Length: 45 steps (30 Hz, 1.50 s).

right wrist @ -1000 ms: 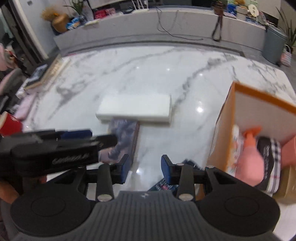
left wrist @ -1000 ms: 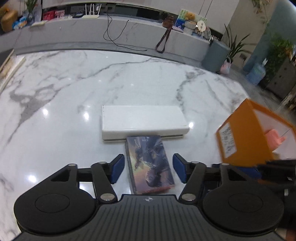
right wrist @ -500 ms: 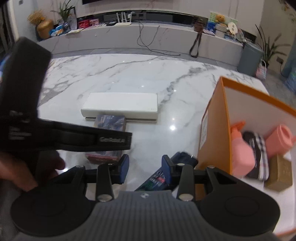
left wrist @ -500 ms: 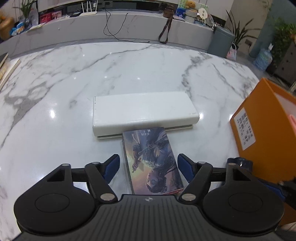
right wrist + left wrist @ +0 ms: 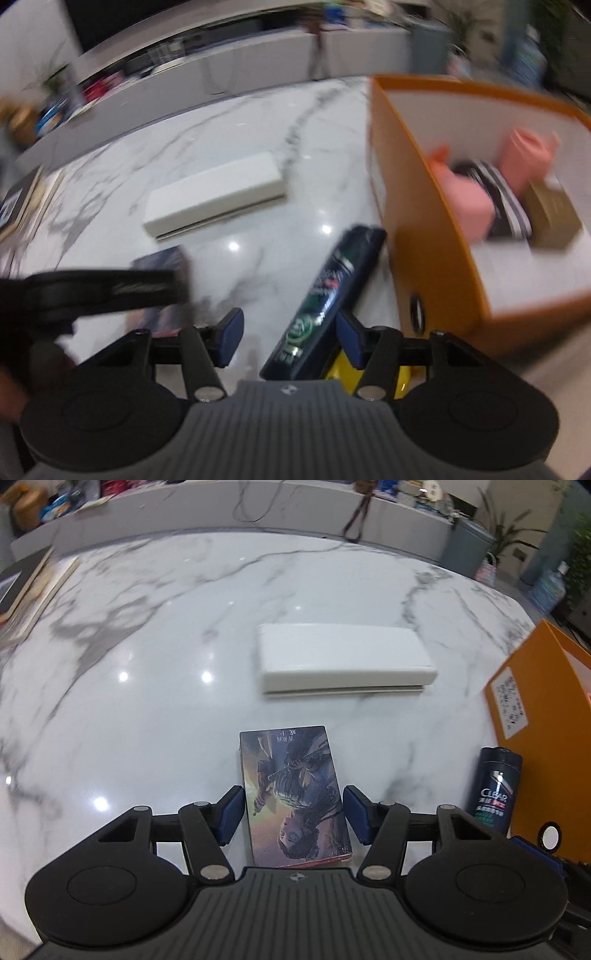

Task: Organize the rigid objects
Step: 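Grip the fantasy-art card box with the left tool while the right tool grips the dark shampoo bottle, then lift the card box with the left tool while the right tool lifts the shampoo bottle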

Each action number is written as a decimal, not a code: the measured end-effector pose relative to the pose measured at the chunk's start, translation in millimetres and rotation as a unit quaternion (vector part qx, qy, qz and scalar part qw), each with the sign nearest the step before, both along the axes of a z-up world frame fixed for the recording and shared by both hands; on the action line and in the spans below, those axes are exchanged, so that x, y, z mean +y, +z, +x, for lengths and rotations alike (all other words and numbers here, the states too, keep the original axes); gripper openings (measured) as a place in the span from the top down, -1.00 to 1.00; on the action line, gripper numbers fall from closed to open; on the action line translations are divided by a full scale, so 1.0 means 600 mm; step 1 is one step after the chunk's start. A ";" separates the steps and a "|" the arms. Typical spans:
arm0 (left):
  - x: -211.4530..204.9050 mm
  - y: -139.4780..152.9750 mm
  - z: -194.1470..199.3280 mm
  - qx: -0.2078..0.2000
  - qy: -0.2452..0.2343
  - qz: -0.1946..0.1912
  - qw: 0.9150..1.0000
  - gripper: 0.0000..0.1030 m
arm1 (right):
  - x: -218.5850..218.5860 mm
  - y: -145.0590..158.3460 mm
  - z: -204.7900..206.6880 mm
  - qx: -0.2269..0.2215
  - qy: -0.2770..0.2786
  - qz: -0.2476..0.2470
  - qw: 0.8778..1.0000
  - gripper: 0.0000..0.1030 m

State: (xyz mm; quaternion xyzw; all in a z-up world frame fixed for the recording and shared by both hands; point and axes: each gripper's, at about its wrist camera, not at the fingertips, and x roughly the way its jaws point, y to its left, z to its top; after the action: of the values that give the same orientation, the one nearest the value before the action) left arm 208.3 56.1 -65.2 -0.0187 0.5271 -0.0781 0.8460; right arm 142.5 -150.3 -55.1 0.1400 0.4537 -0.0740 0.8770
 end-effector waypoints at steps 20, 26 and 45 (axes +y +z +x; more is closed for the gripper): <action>0.021 -0.003 0.005 -0.003 -0.006 -0.021 1.000 -0.32 | 0.010 -0.046 0.064 0.011 0.153 0.050 0.987 0.23; 0.014 -0.016 0.010 0.001 -0.001 -0.008 1.000 -0.43 | 0.011 -0.050 0.076 -0.003 0.179 0.041 0.983 0.16; 0.001 -0.026 0.022 -0.038 -0.001 0.047 0.998 -0.31 | -0.029 -0.064 0.105 -0.049 0.161 0.116 0.979 0.27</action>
State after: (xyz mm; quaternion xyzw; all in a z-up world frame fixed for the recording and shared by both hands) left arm 221.8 56.8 -80.6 0.0249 0.4978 -0.0543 0.8652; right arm 205.2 -167.6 -93.3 0.1695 0.4323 0.1286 0.8763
